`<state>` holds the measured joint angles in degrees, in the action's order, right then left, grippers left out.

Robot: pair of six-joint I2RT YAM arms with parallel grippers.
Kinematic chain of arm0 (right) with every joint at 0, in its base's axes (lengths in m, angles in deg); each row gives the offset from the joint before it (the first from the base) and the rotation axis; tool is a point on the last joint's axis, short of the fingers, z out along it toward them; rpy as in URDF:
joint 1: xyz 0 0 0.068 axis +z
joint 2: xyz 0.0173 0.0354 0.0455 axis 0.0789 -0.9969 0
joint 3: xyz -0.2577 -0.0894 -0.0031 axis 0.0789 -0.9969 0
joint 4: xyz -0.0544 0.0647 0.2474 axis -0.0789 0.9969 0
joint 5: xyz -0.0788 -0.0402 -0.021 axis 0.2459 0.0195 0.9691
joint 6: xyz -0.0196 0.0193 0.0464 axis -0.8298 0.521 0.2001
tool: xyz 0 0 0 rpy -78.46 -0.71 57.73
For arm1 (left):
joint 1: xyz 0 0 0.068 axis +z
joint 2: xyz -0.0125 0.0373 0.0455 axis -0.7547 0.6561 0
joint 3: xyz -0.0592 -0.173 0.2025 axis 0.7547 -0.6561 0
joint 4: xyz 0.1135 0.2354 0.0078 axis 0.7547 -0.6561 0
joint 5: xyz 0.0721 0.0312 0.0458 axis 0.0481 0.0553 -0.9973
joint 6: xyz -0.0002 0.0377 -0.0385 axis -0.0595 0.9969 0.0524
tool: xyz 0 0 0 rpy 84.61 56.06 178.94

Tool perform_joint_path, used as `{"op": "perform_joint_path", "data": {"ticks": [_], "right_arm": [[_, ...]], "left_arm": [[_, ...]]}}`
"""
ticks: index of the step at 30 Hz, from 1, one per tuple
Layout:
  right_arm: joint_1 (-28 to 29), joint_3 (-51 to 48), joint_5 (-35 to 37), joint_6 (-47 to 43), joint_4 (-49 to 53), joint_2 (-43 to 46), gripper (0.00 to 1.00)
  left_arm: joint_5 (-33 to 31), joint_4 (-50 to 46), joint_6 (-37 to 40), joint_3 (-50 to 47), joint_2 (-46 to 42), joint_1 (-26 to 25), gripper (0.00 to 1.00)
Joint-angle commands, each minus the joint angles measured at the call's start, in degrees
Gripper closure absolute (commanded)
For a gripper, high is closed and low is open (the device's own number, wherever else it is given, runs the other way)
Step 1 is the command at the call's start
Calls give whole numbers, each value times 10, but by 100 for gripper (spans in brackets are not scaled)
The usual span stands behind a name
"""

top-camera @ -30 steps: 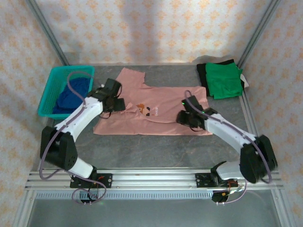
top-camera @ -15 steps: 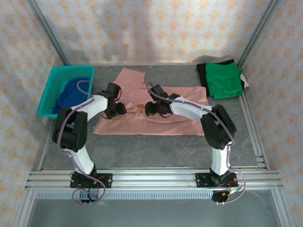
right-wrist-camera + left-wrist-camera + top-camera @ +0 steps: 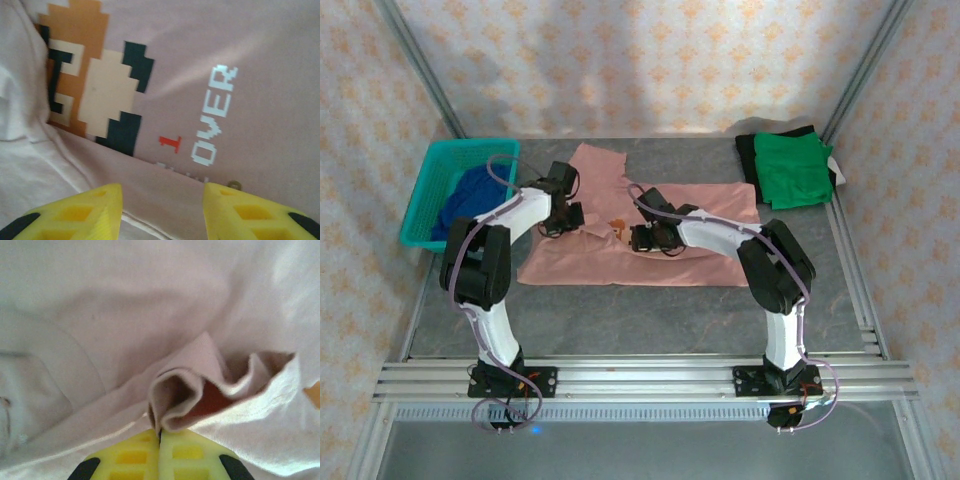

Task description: Fold and stack the t-shirts

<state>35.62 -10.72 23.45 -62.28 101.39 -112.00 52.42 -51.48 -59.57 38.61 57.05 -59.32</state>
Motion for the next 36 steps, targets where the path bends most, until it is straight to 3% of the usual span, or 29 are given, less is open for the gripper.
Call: {"op": "perform_joint_path", "data": {"ticks": [1, 4, 6, 8, 10, 13, 16, 19, 21, 26, 29, 32, 36], "right_arm": [[-1, -18, 30, -3, 8, 7, 54], [-1, -33, 24, 0, 0, 9, 54], [-1, -36, 18, 4, -5, 11, 54], [0, -33, 12, 7, -9, 13, 55], [1, -27, 2, 13, -20, 14, 55], [8, -5, -12, 20, -40, 8, 55], [21, 42, -13, 20, -44, -18, 55], [31, 95, -11, 20, -40, -58, 56], [33, 131, -13, 20, -38, -87, 57], [34, 232, 5, 8, -6, -176, 58], [34, 289, 0, 2, 18, -220, 60], [35, 311, -12, 5, 17, -232, 73], [34, 310, 38, 14, 25, -215, 85]], "left_arm": [[-37, -64, 59, 76, 28, 6, 100], [-35, -119, 109, 165, 88, 6, 99], [-33, -136, 131, 205, 118, 6, 89], [-65, -156, 132, 236, 139, 7, 70], [-96, -172, 115, 253, 146, 13, 60], [-134, -190, 68, 255, 139, 35, 42], [-151, -189, 30, 227, 107, 50, 37], [-163, -161, 9, 166, 54, 51, 24], [-159, -144, -6, 127, 27, 51, 22], [-52, -51, -39, -9, -39, 49, 24], [-33, -25, -45, -53, -41, 49, 26], [-46, -36, -50, -61, -26, 52, 28], [-46, -31, -67, -76, -21, 66, 32]]}}
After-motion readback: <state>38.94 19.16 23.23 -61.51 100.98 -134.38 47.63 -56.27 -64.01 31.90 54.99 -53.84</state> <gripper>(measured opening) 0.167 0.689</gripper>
